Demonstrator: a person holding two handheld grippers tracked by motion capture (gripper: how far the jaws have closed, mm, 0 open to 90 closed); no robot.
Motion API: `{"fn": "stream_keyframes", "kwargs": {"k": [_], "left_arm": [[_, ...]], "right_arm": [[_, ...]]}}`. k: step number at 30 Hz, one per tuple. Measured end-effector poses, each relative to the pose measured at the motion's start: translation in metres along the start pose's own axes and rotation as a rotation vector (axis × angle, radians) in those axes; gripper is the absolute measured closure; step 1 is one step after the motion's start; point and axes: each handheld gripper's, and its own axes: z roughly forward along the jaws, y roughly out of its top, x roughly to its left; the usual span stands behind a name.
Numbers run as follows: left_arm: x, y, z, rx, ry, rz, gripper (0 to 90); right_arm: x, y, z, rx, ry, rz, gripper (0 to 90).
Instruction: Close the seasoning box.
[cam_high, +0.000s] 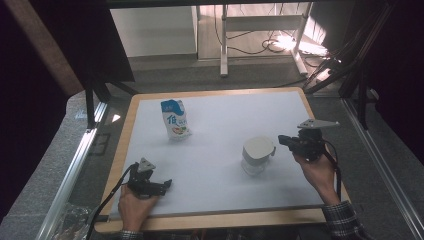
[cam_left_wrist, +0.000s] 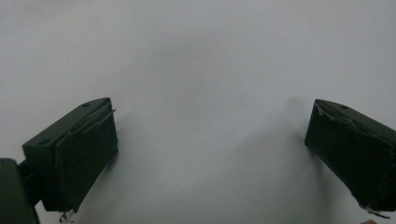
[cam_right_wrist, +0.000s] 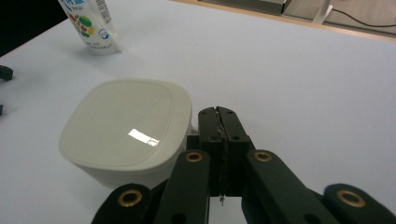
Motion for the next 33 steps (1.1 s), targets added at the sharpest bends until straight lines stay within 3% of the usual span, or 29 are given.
{"fn": "stream_keyframes", "kwargs": {"k": [10, 17, 33], "left_arm": [[0.0, 0.0, 0.0, -0.002, -0.002, -0.002, 2.0], [0.0, 0.0, 0.0, 0.0, -0.001, 0.0, 2.0], [0.0, 0.0, 0.0, 0.0, -0.001, 0.0, 2.0]], "right_arm": [[0.01, 0.01, 0.011, 0.011, 0.022, -0.049, 89.7], [0.012, 0.011, 0.02, 0.028, 0.025, -0.066, 89.7], [0.015, 0.011, 0.024, 0.034, 0.02, -0.082, 89.8]]}}
